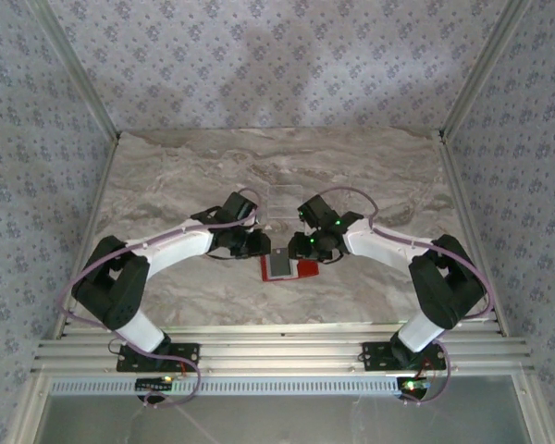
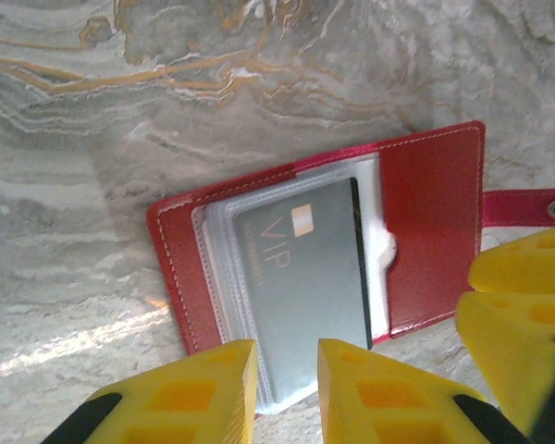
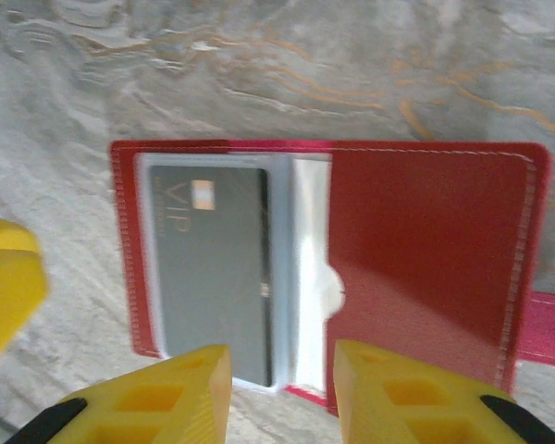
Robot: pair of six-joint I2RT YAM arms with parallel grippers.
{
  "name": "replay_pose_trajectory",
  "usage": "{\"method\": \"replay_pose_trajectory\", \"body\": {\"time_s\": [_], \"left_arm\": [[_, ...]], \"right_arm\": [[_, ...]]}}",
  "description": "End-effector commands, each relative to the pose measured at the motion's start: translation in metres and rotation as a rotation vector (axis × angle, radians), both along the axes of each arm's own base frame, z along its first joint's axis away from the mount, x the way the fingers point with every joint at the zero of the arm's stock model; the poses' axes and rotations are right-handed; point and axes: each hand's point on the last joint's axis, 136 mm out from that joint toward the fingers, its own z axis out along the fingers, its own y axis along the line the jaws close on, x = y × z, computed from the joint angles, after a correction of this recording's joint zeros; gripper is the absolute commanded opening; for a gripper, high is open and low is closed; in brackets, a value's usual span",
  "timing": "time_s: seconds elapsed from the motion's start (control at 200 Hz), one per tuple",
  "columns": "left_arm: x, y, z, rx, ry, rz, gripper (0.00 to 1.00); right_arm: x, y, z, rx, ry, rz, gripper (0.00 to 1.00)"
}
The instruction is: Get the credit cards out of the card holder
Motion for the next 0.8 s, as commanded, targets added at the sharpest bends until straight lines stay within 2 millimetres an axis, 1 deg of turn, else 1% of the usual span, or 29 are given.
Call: {"method": "replay_pose_trajectory", "body": {"time_s": [0.0, 0.085, 0.185, 0.3, 0.415, 0.45, 0.54, 0.65, 0.715, 0.8], "left_arm": [[0.001, -0.003, 0.005, -0.032, 0.011, 0.021, 0.24], [0.0, -0.003, -0.001, -0.026, 0.025, 0.031, 0.23], [-0.001, -0.001, -0.009, -0.002, 0.047, 0.04, 0.23], [-0.002, -0.002, -0.012, 0.004, 0.057, 0.032, 0.23], [-0.003, 0.0, -0.016, 0.025, 0.064, 0.03, 0.23], [-0.002, 0.001, -0.018, 0.032, 0.065, 0.028, 0.23], [-0.001, 0.001, -0.021, 0.044, 0.065, 0.013, 0.23], [0.0, -0.005, -0.022, 0.039, 0.069, -0.015, 0.23], [0.003, -0.004, -0.024, 0.06, 0.067, -0.029, 0.23], [0.006, -0.003, -0.025, 0.091, 0.054, -0.047, 0.25]], "right_arm": [[-0.008, -0.021, -0.021, -0.094, 0.035, -0.033, 0.36], [-0.016, -0.022, -0.032, -0.095, 0.066, -0.038, 0.36], [-0.027, -0.016, -0.039, -0.091, 0.085, -0.031, 0.36], [-0.038, -0.008, -0.04, -0.073, 0.101, -0.031, 0.35], [-0.045, -0.001, -0.036, -0.064, 0.096, -0.024, 0.35], [-0.044, -0.002, -0.035, -0.072, 0.087, -0.026, 0.35], [-0.039, -0.011, -0.034, -0.12, 0.062, -0.043, 0.35], [-0.031, -0.01, -0.024, -0.101, 0.034, -0.054, 0.34], [-0.027, -0.01, -0.019, -0.087, 0.021, -0.065, 0.34], [-0.022, -0.016, -0.022, -0.087, 0.019, -0.09, 0.34]]}}
